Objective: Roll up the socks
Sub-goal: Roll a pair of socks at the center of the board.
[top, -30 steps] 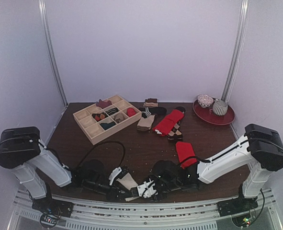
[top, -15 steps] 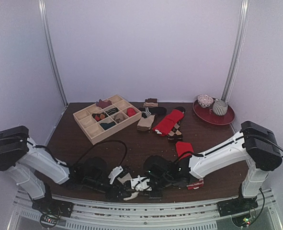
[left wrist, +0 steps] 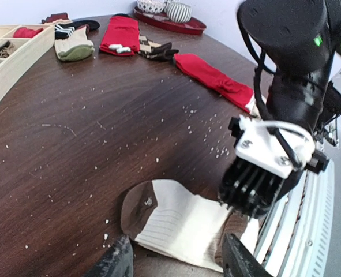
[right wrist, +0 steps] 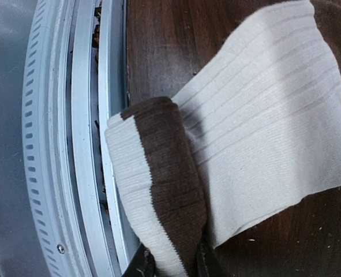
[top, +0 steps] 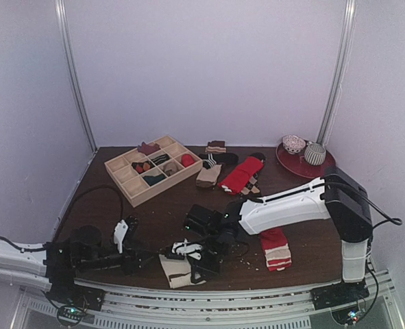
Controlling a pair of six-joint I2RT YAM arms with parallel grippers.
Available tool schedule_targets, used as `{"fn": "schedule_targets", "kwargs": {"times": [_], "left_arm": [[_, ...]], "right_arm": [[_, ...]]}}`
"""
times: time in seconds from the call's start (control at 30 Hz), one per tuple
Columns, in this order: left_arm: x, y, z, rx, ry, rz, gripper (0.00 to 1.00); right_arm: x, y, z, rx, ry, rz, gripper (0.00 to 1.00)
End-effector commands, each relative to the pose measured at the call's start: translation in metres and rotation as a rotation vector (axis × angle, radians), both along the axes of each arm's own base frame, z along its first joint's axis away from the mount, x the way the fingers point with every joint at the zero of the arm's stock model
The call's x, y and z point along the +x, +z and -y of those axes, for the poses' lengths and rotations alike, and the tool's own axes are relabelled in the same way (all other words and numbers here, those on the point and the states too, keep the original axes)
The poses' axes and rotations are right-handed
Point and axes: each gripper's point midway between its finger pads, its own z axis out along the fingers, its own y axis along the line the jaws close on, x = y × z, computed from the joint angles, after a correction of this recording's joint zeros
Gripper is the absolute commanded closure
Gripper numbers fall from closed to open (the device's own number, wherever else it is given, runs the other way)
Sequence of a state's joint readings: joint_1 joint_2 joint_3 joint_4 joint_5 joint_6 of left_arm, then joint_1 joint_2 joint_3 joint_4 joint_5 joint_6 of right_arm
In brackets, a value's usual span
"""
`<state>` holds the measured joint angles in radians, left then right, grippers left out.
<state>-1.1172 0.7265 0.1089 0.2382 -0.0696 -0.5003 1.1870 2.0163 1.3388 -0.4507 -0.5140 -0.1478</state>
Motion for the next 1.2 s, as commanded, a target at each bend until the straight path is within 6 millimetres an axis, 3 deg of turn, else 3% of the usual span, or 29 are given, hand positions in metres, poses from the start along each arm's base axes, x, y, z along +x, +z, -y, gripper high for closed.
{"fn": "schedule_targets", "kwargs": {"times": [0.0, 0.1, 0.33, 0.6, 0.9, 1.17], "left_arm": [[-0.013, -0.001, 0.016, 0.001, -0.116, 0.028, 0.48], [-0.031, -0.002, 0.034, 0.005, -0.219, 0.095, 0.41], [-0.046, -0.012, 0.071, 0.043, -0.383, 0.134, 0.33], [-0.050, -0.020, 0.107, 0.092, -0.452, 0.151, 0.29], [-0.058, -0.051, 0.097, 0.174, -0.460, 0.066, 0.32], [-0.062, -0.068, 0.099, 0.214, -0.470, 0.025, 0.43]], "right_arm": [[-0.016, -0.034, 0.063, -0.366, -0.078, -0.203, 0.82], [-0.017, -0.032, 0.064, -0.389, -0.082, -0.278, 0.82], [-0.010, -0.039, 0.068, -0.408, -0.118, -0.328, 0.83], [-0.006, -0.043, 0.066, -0.397, -0.123, -0.333, 0.83], [-0.005, -0.044, 0.065, -0.385, -0.135, -0.360, 0.83], [-0.004, -0.045, 0.060, -0.370, -0.157, -0.378, 0.83]]}}
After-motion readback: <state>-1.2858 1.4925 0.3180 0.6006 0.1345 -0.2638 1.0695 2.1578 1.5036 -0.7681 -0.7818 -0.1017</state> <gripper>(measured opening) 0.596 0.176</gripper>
